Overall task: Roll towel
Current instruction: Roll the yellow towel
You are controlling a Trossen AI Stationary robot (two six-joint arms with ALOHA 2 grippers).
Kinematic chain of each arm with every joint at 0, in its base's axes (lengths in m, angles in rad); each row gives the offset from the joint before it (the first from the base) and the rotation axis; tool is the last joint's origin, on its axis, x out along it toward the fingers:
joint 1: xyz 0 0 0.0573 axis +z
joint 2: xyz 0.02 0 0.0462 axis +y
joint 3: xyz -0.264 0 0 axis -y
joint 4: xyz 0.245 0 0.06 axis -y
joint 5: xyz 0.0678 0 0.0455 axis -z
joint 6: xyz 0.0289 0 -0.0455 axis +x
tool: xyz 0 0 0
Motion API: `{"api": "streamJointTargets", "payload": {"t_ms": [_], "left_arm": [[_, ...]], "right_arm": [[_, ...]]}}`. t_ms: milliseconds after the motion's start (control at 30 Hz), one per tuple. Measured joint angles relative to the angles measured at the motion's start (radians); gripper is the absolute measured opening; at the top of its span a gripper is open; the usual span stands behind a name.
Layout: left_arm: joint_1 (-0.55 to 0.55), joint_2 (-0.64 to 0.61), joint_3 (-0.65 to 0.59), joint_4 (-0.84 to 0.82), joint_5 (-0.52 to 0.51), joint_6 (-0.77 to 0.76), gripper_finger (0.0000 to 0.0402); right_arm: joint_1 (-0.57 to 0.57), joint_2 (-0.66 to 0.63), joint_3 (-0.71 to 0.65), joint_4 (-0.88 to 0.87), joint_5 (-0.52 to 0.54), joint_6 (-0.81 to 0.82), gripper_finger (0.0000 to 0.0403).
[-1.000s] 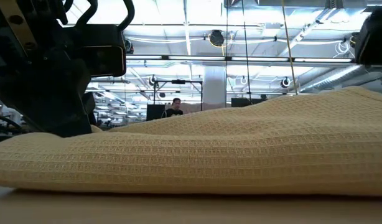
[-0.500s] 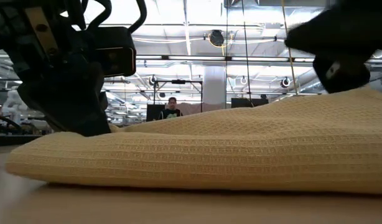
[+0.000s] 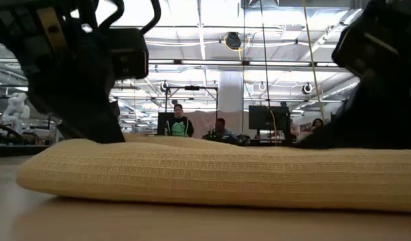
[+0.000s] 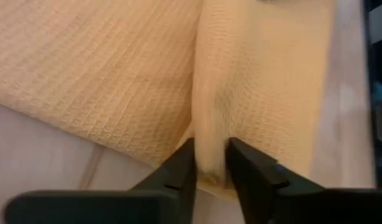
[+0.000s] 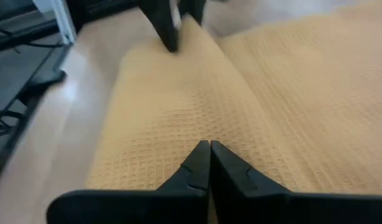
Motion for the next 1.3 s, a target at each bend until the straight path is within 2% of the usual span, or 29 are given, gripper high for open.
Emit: {"api": "streamJointTargets", "payload": {"t_ms": [233, 300, 400, 467, 533, 700, 833, 967, 1167, 1300], "left_arm": [[0.019, -0.167, 0.001, -0.154, 0.003, 0.042, 0.0177], [0.009, -0.208, 0.001, -0.151, -0.059, 0.117, 0.0185], [-0.028, -0.220, 0.001, -0.113, -0.213, 0.251, 0.0187], [-0.053, -0.197, 0.001, -0.030, -0.262, 0.322, 0.0187], [-0.067, -0.149, 0.002, 0.078, -0.263, 0.377, 0.0187], [-0.075, 0.026, 0.001, 0.273, -0.289, 0.401, 0.0187], [-0.074, 0.154, 0.001, 0.327, -0.315, 0.374, 0.0167], [-0.075, 0.227, 0.003, 0.388, -0.335, 0.337, 0.0131], [-0.074, 0.246, 0.005, 0.401, -0.336, 0.317, 0.0099], [-0.074, 0.247, 0.004, 0.393, -0.333, 0.322, 0.0096]], "right_arm": [[0.000, 0.021, 0.013, -0.030, 0.008, 0.027, 0.0001], [0.000, 0.021, 0.013, -0.030, 0.007, 0.027, 0.0001], [0.000, 0.021, 0.012, -0.030, 0.005, 0.026, 0.0001], [0.000, 0.021, 0.012, -0.030, 0.004, 0.026, 0.0001], [0.000, 0.022, 0.012, -0.030, 0.003, 0.026, 0.0001], [0.000, 0.022, 0.012, -0.029, 0.002, 0.022, 0.0000], [0.000, 0.023, 0.012, -0.029, 0.000, 0.015, 0.0000], [0.001, 0.023, 0.011, -0.029, -0.002, 0.012, 0.0000], [0.005, -0.002, 0.008, -0.035, -0.017, -0.049, 0.0001], [0.009, -0.094, 0.006, -0.099, -0.035, -0.172, 0.0021]]}}
